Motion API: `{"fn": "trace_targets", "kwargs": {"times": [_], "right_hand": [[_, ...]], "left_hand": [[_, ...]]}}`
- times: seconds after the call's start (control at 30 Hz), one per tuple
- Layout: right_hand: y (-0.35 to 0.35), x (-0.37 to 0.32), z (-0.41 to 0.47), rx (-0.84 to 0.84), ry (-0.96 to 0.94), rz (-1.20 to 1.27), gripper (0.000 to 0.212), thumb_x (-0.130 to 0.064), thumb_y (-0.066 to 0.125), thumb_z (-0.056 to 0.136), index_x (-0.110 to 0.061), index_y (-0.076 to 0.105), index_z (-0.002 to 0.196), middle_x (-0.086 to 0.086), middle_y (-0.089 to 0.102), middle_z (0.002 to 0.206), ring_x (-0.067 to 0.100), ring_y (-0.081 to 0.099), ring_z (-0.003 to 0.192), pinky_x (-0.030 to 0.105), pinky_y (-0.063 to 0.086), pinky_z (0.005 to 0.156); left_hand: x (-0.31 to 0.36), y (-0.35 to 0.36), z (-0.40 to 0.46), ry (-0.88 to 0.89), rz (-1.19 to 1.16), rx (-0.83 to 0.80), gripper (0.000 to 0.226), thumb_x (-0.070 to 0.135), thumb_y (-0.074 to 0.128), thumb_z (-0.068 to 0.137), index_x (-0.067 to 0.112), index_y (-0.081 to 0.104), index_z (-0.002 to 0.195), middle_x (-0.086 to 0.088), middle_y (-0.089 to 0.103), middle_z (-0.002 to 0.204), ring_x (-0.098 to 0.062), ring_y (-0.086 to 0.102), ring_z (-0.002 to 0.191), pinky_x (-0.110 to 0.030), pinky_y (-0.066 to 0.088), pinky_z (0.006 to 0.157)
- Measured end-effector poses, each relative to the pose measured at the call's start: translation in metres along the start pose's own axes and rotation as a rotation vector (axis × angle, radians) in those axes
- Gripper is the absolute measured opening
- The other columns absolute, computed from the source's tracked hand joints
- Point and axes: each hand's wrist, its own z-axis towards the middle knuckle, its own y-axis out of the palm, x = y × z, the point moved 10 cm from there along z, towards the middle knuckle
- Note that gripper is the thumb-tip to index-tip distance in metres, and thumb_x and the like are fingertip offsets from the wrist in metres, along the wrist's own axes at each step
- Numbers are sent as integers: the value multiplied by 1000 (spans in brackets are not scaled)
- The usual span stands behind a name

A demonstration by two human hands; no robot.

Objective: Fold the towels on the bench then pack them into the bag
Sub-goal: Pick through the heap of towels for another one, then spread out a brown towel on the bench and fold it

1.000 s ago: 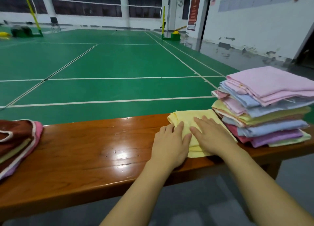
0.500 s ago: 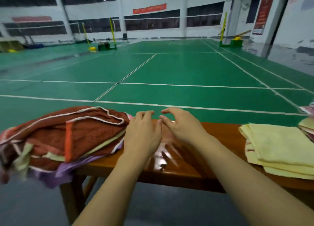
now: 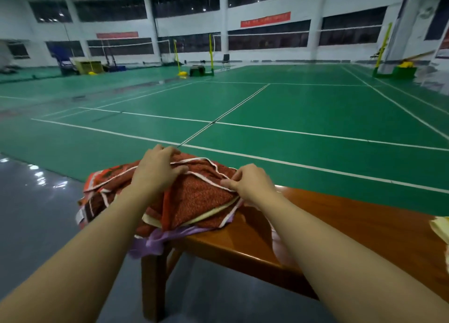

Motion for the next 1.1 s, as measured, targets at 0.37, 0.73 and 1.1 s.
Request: {"fn": "trace_targets", "kwargs": {"times": [0.37,0.73,1.1], "right_hand": [[-21,37,18,-67,396,1373,14,-13,64,99,-1,62,91,18,66,90,24,63,59,20,42,31],[-143,88,4,450,394,1653,12,-5,48,105,-4,54,94,18,56,110,33,58,88,47,62,61],[-297,116,-78,888,-77,118,26,-47,48,103,-24,59,97,3,66,101,29,58,103,47,46,87]], "left_hand": [[12,-7,33,42,-128,-20,19,44,68,93,25,68,90,-2,74,99,-30,66,93,-41,53,82],[164,-12,23,157,-523,-2,44,36,52,105,-3,65,90,-17,63,91,-29,57,82,-33,34,66],[215,-32,22,357,-139,125,64,68,55,89,5,52,76,-14,56,70,-35,51,69,-42,34,59]]}}
